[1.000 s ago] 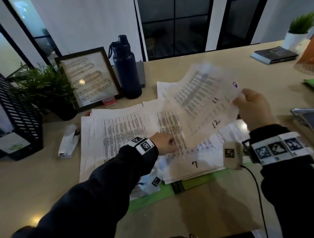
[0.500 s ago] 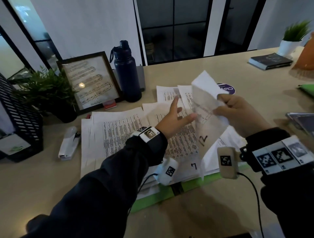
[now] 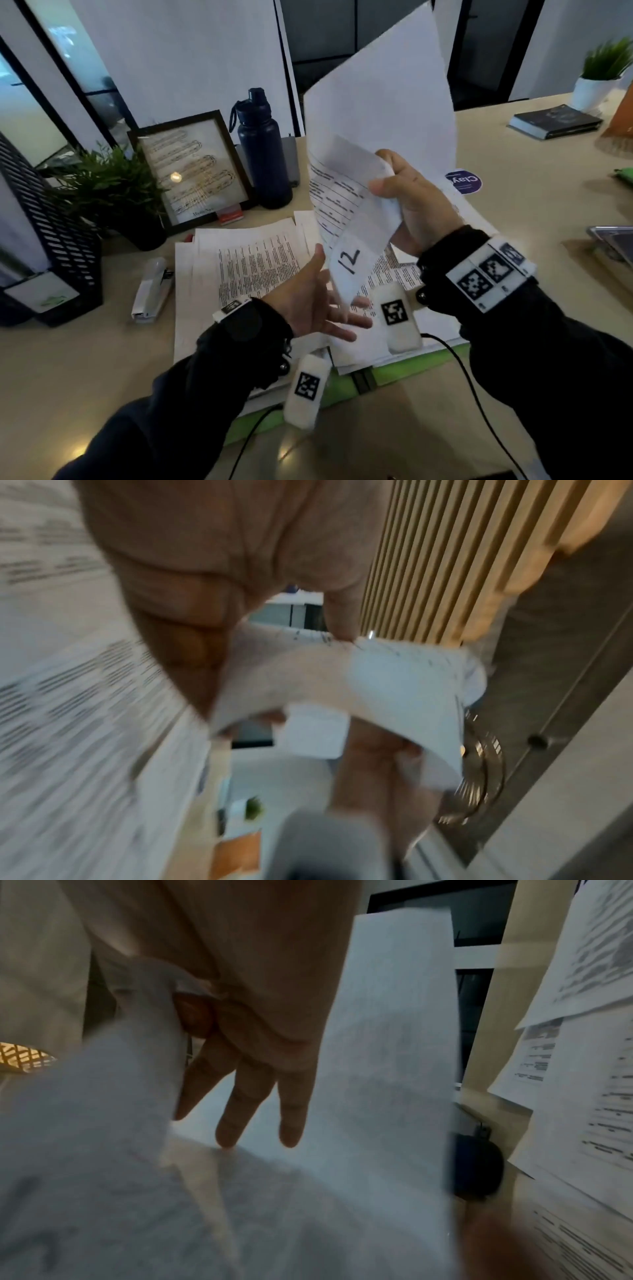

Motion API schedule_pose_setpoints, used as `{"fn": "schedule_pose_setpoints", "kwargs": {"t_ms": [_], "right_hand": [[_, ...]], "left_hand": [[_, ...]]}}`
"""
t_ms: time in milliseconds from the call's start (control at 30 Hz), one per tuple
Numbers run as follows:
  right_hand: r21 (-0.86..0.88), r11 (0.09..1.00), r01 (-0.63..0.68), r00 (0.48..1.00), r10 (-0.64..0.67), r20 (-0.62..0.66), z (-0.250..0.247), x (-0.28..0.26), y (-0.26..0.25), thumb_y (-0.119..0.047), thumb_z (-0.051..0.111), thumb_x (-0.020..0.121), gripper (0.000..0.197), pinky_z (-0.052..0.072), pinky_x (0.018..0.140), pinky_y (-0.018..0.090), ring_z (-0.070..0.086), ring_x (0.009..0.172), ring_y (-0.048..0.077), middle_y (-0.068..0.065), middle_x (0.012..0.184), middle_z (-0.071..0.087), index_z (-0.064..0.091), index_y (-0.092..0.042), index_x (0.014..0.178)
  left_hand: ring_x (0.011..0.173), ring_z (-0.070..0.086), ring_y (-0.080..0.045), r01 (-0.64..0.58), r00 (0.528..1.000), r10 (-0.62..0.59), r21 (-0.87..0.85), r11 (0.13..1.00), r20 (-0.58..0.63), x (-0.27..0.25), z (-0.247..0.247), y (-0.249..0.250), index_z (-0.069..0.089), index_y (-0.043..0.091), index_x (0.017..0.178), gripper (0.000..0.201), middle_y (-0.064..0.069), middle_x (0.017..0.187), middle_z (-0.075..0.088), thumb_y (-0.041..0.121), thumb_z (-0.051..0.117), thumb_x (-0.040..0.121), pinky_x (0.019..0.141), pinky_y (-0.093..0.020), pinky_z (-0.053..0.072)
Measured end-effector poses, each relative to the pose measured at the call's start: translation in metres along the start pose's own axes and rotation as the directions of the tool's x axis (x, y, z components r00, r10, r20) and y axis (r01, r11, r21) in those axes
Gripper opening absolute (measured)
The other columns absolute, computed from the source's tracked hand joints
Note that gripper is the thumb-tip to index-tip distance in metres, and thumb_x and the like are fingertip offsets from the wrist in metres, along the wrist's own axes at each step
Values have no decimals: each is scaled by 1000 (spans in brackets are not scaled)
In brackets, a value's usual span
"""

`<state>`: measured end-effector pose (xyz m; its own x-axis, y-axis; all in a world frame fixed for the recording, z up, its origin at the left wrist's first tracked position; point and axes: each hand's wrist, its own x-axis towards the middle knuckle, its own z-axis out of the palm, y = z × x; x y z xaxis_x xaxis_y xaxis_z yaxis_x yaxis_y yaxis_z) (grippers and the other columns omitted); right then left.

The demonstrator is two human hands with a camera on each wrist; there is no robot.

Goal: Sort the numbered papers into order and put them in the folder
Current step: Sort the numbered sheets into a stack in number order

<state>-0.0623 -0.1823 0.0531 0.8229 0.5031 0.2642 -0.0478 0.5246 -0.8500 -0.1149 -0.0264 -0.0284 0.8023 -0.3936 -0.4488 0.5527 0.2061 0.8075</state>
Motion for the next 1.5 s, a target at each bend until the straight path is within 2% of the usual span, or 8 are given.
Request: {"fn": "schedule_pose_setpoints", "kwargs": {"t_ms": [100,267,433,667,833,967,1233,1500], "right_hand": [[42,998,-47,999,47,7,15,17,17,-1,56,68,19,46,67,29,56,70,19,8,84,59,57,-17,79],[-573,782,-245,969,187,-160,6,12,52,-7,47,94,9,52,52,27,65,62,15,7,86,65,56,-10,95],[-846,215,-489,761,578,-293,-26,2,99,-13,42,93,13,43,39,20,57,40,14,8,58,65,51,-3,92],[-769,153,-621,751,395,-528,-80,0,75,-30,51,93,29,48,63,30,54,69,20,9,86,59,56,-2,101],[-753,-170,-636,747,111,-656,-134,1,53,-28,61,84,45,46,88,36,53,106,32,16,121,54,49,-10,124],[-828,-310,-467,781,294,-550,-127,9,68,-27,67,81,59,49,91,39,55,108,31,14,121,55,39,-14,131],[-766,-564,-309,788,299,-538,-101,36,90,-13,45,89,50,53,71,36,61,91,31,15,106,59,29,-4,136],[-698,-693,-180,796,314,-517,-101,43,78,-19,52,93,20,55,84,31,63,88,22,4,88,65,67,-8,100]], "left_hand": [[77,71,-25,-358,925,308,-242,902,-220,-24,-32,17,70,11,108,43,-12,89,73,34,69,71,67,-38,59],[95,66,-12,-620,396,697,386,683,-598,-67,-106,55,55,26,118,50,-3,115,63,-11,44,87,85,-30,53],[84,64,-17,61,648,528,729,682,-549,-67,-146,18,60,18,122,51,2,107,67,-13,47,83,76,-34,56],[46,43,-22,459,573,246,555,694,-782,-75,-161,-4,59,5,65,22,-11,51,48,4,57,87,56,-25,36],[93,56,-30,739,560,225,603,299,-797,-70,-159,13,59,2,97,33,-13,98,57,33,49,91,80,-29,43],[111,52,-32,675,651,306,714,183,-694,-54,-126,34,61,5,103,46,-17,121,57,45,42,93,96,-35,41],[110,54,-22,225,831,291,764,605,-475,-38,-60,54,69,20,90,30,-1,118,61,47,61,80,102,-42,43],[121,47,-22,413,876,160,879,238,-455,-45,-73,25,56,13,122,51,-6,135,51,51,41,94,102,-34,34]]}}
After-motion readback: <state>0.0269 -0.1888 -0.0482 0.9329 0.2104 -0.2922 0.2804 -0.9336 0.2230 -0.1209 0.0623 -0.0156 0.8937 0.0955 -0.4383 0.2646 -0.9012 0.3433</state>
